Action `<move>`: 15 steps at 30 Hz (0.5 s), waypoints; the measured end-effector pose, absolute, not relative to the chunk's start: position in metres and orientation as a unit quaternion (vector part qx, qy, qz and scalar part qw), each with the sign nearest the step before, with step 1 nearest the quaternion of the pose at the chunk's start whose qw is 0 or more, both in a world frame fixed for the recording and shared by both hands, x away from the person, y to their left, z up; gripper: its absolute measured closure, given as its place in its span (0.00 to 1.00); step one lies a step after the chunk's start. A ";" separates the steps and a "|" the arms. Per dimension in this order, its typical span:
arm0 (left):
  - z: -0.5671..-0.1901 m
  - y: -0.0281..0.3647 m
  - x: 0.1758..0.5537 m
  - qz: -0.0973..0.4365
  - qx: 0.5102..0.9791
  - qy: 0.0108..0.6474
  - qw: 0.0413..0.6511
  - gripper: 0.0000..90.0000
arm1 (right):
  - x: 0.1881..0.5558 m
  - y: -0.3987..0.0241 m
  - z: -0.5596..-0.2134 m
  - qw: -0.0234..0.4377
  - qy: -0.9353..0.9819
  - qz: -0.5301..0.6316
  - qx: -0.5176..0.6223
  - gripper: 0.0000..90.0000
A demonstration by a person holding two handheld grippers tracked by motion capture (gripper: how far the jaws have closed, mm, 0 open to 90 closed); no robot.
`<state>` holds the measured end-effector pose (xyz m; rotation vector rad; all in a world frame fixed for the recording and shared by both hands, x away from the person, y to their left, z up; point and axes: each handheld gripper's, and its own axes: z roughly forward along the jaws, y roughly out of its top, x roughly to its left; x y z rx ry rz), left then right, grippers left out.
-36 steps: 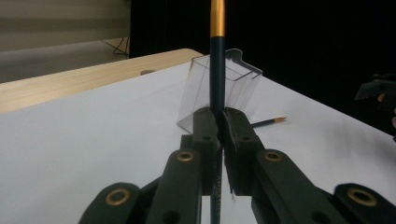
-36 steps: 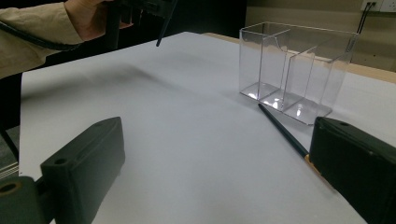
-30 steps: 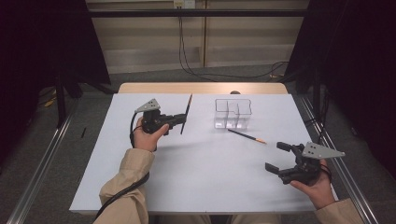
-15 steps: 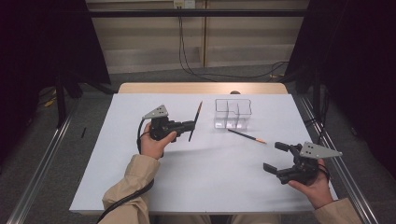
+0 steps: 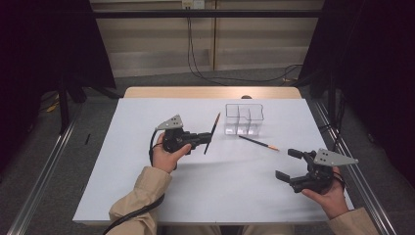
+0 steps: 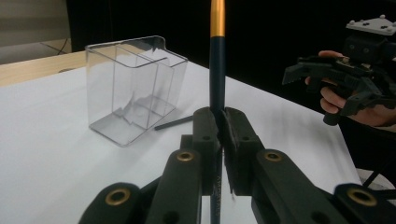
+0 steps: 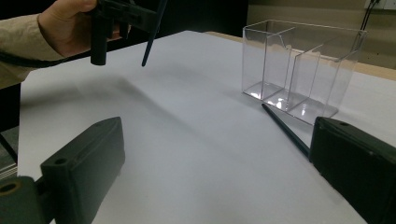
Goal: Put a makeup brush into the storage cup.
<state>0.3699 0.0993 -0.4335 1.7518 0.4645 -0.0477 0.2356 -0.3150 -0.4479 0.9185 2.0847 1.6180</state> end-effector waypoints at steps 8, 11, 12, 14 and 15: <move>-0.431 0.090 0.361 -0.029 0.768 0.180 0.614 0.94 | 0.236 -0.314 -0.448 0.174 0.735 0.570 0.324 0.03; -0.431 0.087 0.359 -0.033 0.768 0.176 0.615 0.94 | 0.236 -0.314 -0.448 0.173 0.735 0.570 0.322 0.03; -0.431 0.087 0.359 -0.033 0.768 0.176 0.615 0.94 | 0.236 -0.314 -0.448 0.174 0.736 0.570 0.322 0.03; -0.432 0.084 0.356 -0.035 0.771 0.171 0.613 0.94 | 0.236 -0.314 -0.448 0.174 0.735 0.571 0.322 0.03; -0.432 0.083 0.355 -0.035 0.772 0.170 0.612 0.94 | 0.236 -0.314 -0.448 0.174 0.735 0.571 0.322 0.03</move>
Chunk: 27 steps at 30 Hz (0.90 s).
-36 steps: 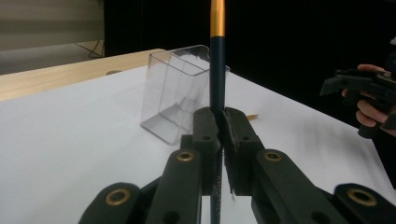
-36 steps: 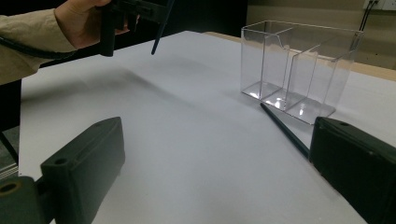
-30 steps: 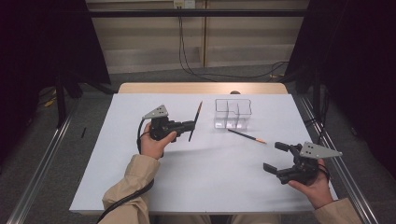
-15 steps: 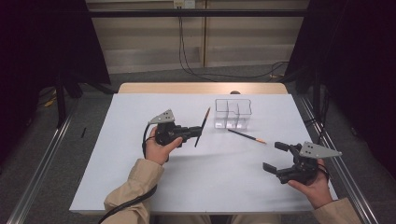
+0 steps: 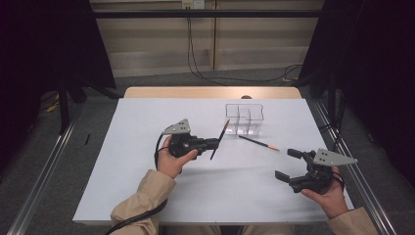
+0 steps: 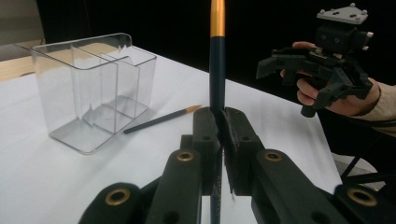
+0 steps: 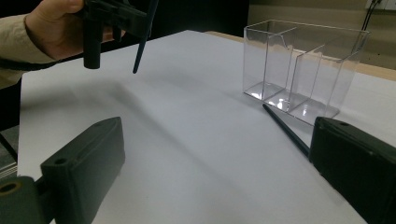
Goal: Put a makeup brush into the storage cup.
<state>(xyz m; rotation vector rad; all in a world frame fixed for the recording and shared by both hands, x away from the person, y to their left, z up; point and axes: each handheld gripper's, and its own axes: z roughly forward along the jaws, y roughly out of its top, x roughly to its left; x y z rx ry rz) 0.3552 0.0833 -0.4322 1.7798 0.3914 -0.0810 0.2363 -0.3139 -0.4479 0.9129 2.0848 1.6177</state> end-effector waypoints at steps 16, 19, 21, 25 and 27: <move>-0.432 0.079 0.346 -0.047 0.766 0.155 0.622 0.94 | 0.238 -0.311 -0.447 0.174 0.738 0.569 0.318 0.03; -0.431 0.077 0.343 -0.046 0.769 0.150 0.619 0.94 | 0.239 -0.310 -0.447 0.174 0.737 0.571 0.318 0.03; -0.431 0.076 0.343 -0.046 0.769 0.149 0.619 0.94 | 0.240 -0.310 -0.447 0.174 0.735 0.571 0.321 0.03; -0.429 0.074 0.340 -0.047 0.769 0.142 0.621 0.94 | 0.240 -0.307 -0.446 0.173 0.735 0.573 0.320 0.03; -0.429 0.073 0.339 -0.050 0.767 0.141 0.623 0.94 | 0.241 -0.306 -0.446 0.173 0.736 0.572 0.319 0.03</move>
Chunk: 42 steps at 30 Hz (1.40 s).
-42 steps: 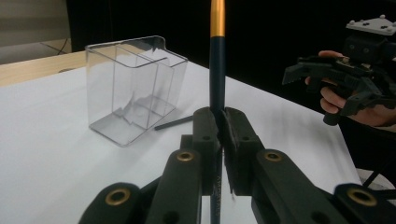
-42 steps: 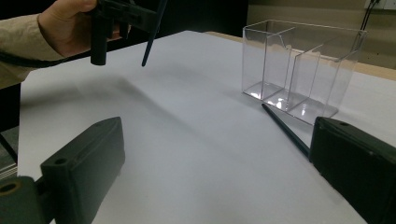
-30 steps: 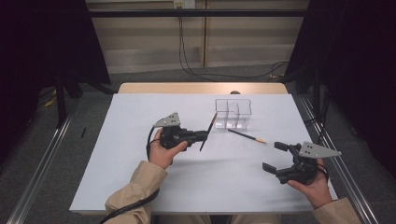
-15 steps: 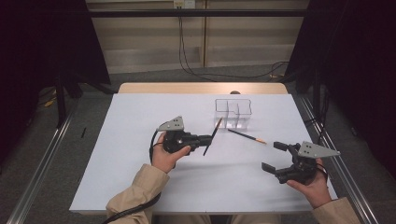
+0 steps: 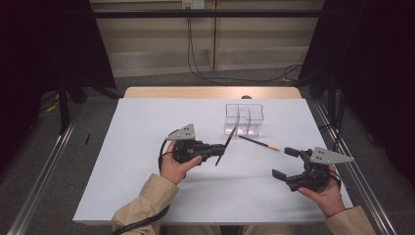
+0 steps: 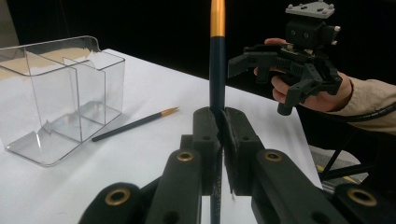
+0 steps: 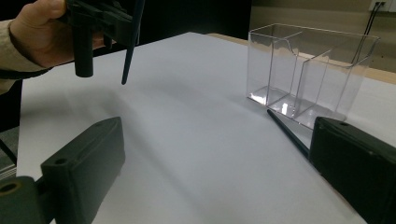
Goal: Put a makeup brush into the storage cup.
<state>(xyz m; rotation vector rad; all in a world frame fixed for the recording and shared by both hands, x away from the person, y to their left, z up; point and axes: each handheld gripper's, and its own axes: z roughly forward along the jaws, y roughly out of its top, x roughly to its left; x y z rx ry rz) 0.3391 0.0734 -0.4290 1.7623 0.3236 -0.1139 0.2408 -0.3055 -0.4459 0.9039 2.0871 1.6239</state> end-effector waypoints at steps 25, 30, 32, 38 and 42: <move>-0.434 0.066 0.332 -0.053 0.774 0.126 0.619 0.94 | 0.262 -0.291 -0.434 0.164 0.724 0.582 0.333 0.04; -0.434 0.065 0.331 -0.052 0.774 0.126 0.618 0.94 | 0.267 -0.281 -0.432 0.150 0.724 0.587 0.331 0.07; -0.434 0.065 0.331 -0.052 0.774 0.126 0.618 0.94 | 0.269 -0.277 -0.431 0.147 0.722 0.591 0.329 0.08; -0.436 0.066 0.331 -0.051 0.776 0.125 0.616 0.94 | 0.274 -0.268 -0.427 0.138 0.717 0.600 0.326 0.12; -0.436 0.064 0.330 -0.051 0.776 0.124 0.616 0.94 | 0.279 -0.260 -0.425 0.136 0.719 0.599 0.324 0.13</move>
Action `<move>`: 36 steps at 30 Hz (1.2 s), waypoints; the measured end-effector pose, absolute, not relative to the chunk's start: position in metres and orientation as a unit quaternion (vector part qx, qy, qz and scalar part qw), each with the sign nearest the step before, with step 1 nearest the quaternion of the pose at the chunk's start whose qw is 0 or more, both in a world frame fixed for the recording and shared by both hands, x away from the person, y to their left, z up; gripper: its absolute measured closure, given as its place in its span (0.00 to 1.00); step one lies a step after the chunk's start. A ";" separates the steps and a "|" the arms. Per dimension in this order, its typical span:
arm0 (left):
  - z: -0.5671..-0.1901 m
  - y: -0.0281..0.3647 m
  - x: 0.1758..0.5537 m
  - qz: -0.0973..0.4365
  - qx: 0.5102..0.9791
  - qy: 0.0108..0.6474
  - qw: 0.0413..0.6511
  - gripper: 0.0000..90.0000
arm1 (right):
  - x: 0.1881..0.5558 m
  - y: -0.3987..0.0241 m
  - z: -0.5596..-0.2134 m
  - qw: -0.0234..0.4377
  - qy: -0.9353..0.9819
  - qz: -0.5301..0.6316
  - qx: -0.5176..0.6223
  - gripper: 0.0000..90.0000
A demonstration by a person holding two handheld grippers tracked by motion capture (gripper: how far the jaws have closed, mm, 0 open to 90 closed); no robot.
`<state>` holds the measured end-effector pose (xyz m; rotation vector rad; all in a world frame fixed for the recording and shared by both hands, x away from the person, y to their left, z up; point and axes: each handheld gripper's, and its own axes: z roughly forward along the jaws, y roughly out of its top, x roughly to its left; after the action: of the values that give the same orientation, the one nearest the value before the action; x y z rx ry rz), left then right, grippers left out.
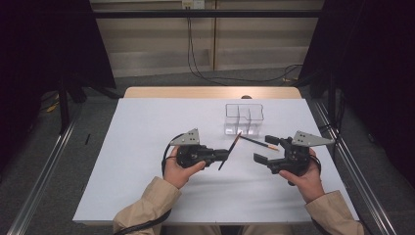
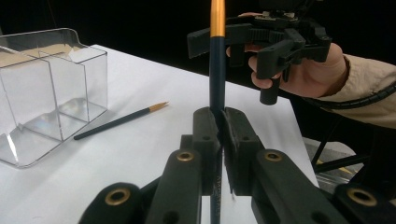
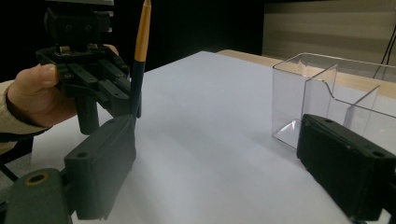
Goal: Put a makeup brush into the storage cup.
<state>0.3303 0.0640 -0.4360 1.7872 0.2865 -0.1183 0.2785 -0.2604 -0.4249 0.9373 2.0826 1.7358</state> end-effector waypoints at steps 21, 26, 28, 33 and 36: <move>-0.442 0.054 0.329 -0.063 0.777 0.123 0.614 0.94 | 0.288 -0.236 -0.418 0.088 0.707 0.621 0.326 0.40; -0.441 0.053 0.328 -0.062 0.778 0.122 0.613 0.94 | 0.288 -0.229 -0.415 0.083 0.711 0.623 0.315 0.50; -0.441 0.053 0.328 -0.064 0.778 0.122 0.614 0.93 | 0.289 -0.228 -0.413 0.080 0.710 0.624 0.315 0.53; -0.441 0.053 0.328 -0.065 0.777 0.121 0.614 0.94 | 0.288 -0.224 -0.411 0.076 0.711 0.627 0.308 0.62; -0.441 0.053 0.328 -0.066 0.776 0.121 0.615 0.93 | 0.289 -0.222 -0.411 0.069 0.712 0.629 0.304 0.68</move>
<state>0.3277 0.0526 -0.4411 1.7888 0.2781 -0.1511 0.2887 -0.2223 -0.4110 0.9156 2.1441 1.8926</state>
